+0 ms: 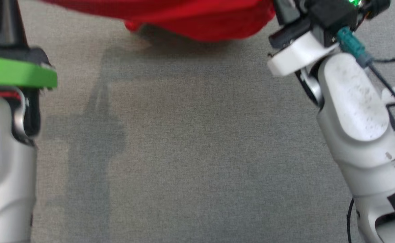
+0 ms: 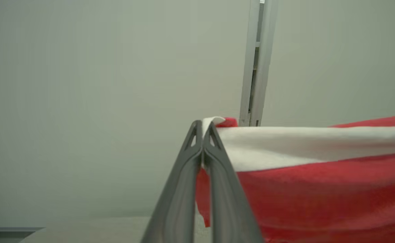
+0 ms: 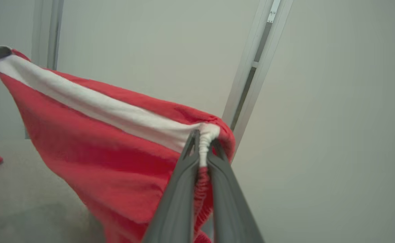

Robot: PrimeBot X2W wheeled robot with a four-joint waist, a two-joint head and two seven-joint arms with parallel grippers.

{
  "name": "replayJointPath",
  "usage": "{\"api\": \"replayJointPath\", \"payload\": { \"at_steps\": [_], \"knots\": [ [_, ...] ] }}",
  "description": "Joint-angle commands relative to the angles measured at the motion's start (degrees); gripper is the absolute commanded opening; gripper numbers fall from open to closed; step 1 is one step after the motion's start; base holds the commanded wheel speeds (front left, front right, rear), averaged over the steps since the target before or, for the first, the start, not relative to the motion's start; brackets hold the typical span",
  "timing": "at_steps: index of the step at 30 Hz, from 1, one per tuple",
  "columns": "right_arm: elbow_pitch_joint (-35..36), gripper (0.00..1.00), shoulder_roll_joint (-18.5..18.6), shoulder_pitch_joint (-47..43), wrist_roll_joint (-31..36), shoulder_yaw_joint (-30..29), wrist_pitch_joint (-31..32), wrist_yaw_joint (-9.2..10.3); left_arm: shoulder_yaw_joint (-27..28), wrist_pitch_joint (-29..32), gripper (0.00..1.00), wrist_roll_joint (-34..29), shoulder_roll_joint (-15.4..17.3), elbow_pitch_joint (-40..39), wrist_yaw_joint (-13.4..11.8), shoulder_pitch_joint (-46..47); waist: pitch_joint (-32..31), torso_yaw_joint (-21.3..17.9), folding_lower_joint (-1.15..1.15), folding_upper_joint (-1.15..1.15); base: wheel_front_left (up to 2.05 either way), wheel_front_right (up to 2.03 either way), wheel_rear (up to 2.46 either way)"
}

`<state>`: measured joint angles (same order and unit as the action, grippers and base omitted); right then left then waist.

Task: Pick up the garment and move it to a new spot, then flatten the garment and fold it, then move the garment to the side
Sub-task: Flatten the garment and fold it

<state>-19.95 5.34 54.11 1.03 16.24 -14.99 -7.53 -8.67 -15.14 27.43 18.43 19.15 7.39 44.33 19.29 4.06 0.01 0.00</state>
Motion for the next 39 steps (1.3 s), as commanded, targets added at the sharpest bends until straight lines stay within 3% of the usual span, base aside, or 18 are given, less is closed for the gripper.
{"api": "replayJointPath", "payload": {
  "at_steps": [1, 14, 26, 32, 39],
  "knots": [
    [-0.31, 0.0, 0.22, -3.69, -1.22, 0.3, -0.26, 0.08, 1.09, 0.02, 0.0, 0.28, -1.19, 0.82, 0.17, -4.08, -1.69, 0.32, -0.01, 0.0, 0.0, 0.0, 0.0],
    [3.18, 0.0, -0.33, -32.95, -7.84, 0.87, -0.28, 0.08, 6.63, 0.01, 0.0, -1.67, -10.84, 4.54, 0.17, -32.66, -9.44, -0.45, -0.01, 0.0, 0.0, 0.0, 0.0],
    [5.45, 0.0, -1.01, -50.88, -11.46, -0.98, -0.28, 0.09, 8.45, 0.0, 0.0, -5.7, -14.62, 3.54, 0.04, -46.95, -17.77, -2.08, -0.01, 0.0, 0.0, 0.0, 0.0],
    [6.57, 0.0, -1.12, -56.24, -12.37, -1.91, -0.29, 0.09, 7.43, 0.0, 0.0, -6.6, -15.23, 2.7, 0.04, -49.77, -18.77, -2.81, -0.01, 0.0, 0.0, 0.0, 0.0],
    [7.87, 0.0, -2.02, -53.76, -13.59, -3.07, -0.29, 0.09, 3.52, 0.02, 0.0, -7.86, -15.01, 1.52, 0.04, -42.0, -15.44, -4.33, -0.01, 0.0, 0.0, 0.0, 0.0]
  ]
}}
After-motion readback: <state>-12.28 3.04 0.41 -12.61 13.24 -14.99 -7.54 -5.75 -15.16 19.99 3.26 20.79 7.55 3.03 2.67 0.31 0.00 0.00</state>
